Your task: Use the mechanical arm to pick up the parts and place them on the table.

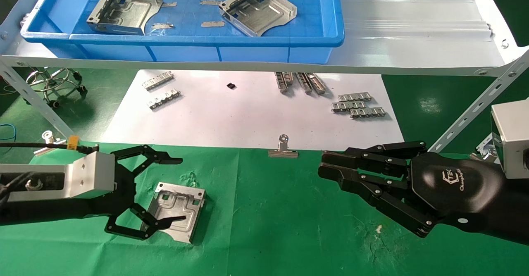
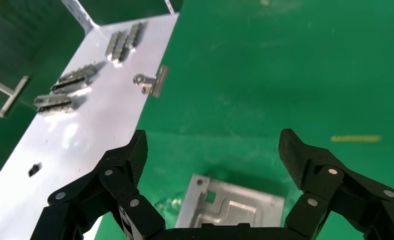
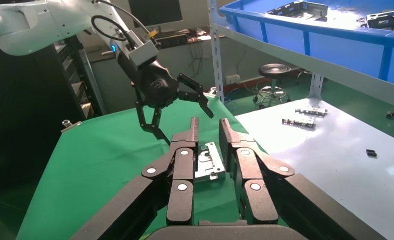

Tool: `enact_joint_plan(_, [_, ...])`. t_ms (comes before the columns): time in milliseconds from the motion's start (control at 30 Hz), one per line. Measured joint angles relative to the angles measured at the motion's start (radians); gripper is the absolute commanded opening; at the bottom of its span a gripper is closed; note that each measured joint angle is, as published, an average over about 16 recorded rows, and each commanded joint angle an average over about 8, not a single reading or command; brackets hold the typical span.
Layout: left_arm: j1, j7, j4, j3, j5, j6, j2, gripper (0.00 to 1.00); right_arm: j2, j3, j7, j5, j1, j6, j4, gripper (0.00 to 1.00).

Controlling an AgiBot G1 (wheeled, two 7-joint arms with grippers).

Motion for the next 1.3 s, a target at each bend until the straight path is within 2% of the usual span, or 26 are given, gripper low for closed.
enact_joint_plan(1300, [0.221, -0.304, -0.196, -0.214, -0.368, 0.087, -0.046, 1.00, 0.000, 0.000, 0.000, 0.000, 0.000, 0.000, 0.000, 1.00])
